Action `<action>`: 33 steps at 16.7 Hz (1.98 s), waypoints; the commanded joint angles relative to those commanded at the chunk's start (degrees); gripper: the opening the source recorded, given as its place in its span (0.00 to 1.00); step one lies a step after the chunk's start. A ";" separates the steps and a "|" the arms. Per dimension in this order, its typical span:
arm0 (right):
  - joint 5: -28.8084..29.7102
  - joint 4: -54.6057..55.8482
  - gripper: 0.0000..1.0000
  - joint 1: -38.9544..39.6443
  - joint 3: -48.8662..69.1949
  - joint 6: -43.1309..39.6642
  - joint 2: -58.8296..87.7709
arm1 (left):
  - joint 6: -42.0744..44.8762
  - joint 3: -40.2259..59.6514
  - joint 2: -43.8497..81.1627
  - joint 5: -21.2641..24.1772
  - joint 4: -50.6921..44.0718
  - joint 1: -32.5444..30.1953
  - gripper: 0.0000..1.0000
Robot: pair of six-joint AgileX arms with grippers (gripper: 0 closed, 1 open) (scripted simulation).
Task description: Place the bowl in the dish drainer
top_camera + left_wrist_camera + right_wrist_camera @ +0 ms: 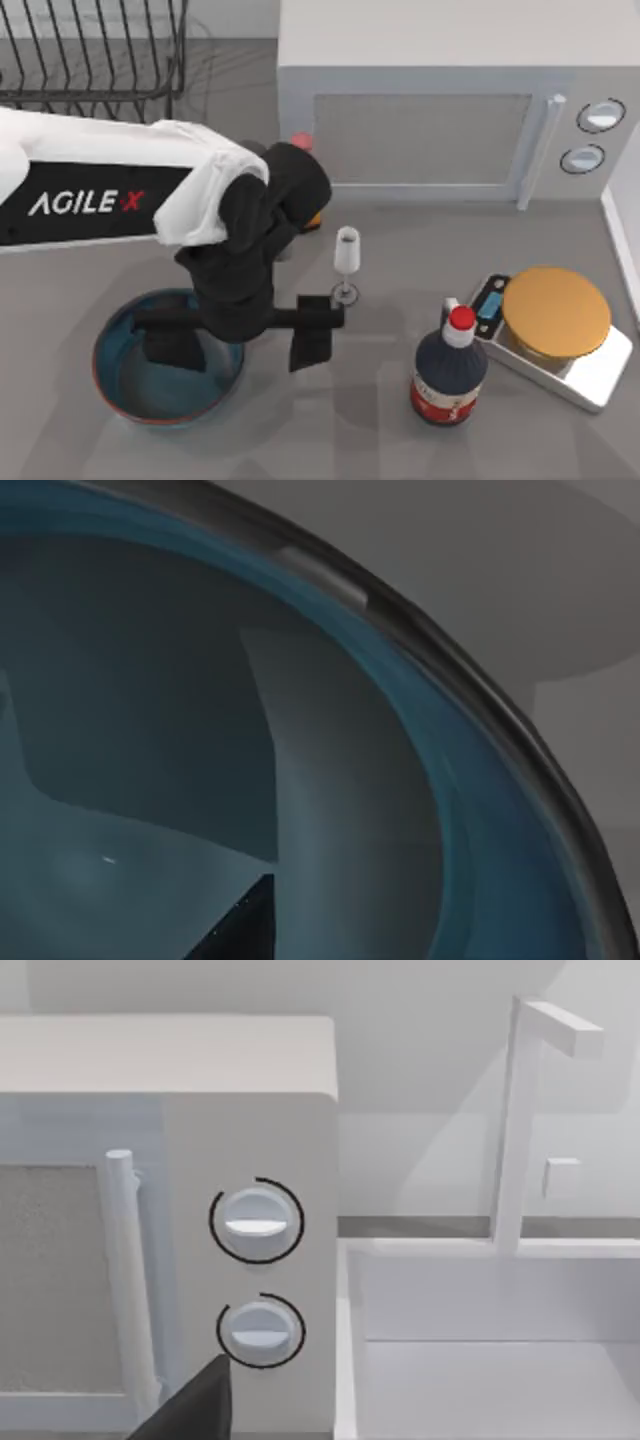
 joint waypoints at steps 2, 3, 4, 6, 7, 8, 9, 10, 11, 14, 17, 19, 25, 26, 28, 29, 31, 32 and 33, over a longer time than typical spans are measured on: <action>0.00 0.00 1.00 0.00 0.00 0.00 0.00 | 0.00 0.00 0.00 0.00 0.00 0.00 0.55; 0.00 0.00 1.00 0.00 0.00 0.00 0.00 | 0.00 0.00 0.00 0.00 0.00 0.00 0.47; 0.00 0.00 1.00 0.00 0.00 0.00 0.00 | 0.00 0.00 0.00 0.00 0.00 0.00 0.40; 0.00 0.00 1.00 0.00 0.00 0.00 0.00 | 0.00 0.00 0.00 0.00 0.00 0.00 0.25; 0.00 0.00 1.00 0.00 0.00 0.00 0.00 | 0.00 0.00 0.00 0.00 0.00 0.00 0.17; 0.00 0.00 1.00 0.00 0.00 0.00 0.00 | 0.00 0.00 0.00 0.00 0.00 0.00 0.10; 0.00 0.00 1.00 0.00 0.00 0.00 0.00 | 0.00 0.00 0.00 0.00 0.00 0.00 0.02; 0.00 0.00 1.00 0.00 0.00 0.00 0.00 | 0.00 0.00 0.00 0.00 0.00 0.00 0.00; 0.00 0.00 1.00 0.00 0.00 0.00 0.00 | 0.00 0.00 0.00 0.00 0.00 0.00 0.00; 0.00 0.00 1.00 0.00 0.00 0.00 0.00 | 0.00 0.00 0.00 0.00 0.00 0.00 0.00; 0.00 0.00 1.00 0.00 0.00 0.00 0.00 | 0.00 0.00 0.00 0.00 0.00 0.00 0.00; 0.00 0.00 1.00 0.00 0.00 0.00 0.00 | 0.03 0.09 -0.14 0.00 -0.12 0.02 0.00; 0.00 0.00 1.00 0.00 0.00 0.00 0.00 | -0.39 12.97 -0.60 -0.01 -13.58 -0.60 0.00; 0.00 0.00 1.00 0.00 0.00 0.00 0.00 | -0.47 16.59 -0.90 -0.01 -17.93 -0.64 0.00; 0.00 0.00 1.00 0.00 0.00 0.00 0.00 | -0.59 23.96 -1.62 -0.02 -27.32 -0.69 0.00; 0.00 0.00 1.00 0.00 0.00 0.00 0.00 | -0.63 27.52 -2.05 -0.02 -31.65 -0.70 0.00; 0.00 0.00 1.00 0.00 0.00 0.00 0.00 | -0.65 33.86 -3.07 -0.02 -38.58 -0.65 0.00; 0.00 0.00 1.00 0.00 0.00 0.00 0.00 | -0.63 36.37 -3.62 -0.02 -41.12 -0.60 0.00; 0.00 0.00 1.00 0.00 0.00 0.00 0.00 | -0.59 38.32 -4.15 -0.02 -43.09 -0.54 0.00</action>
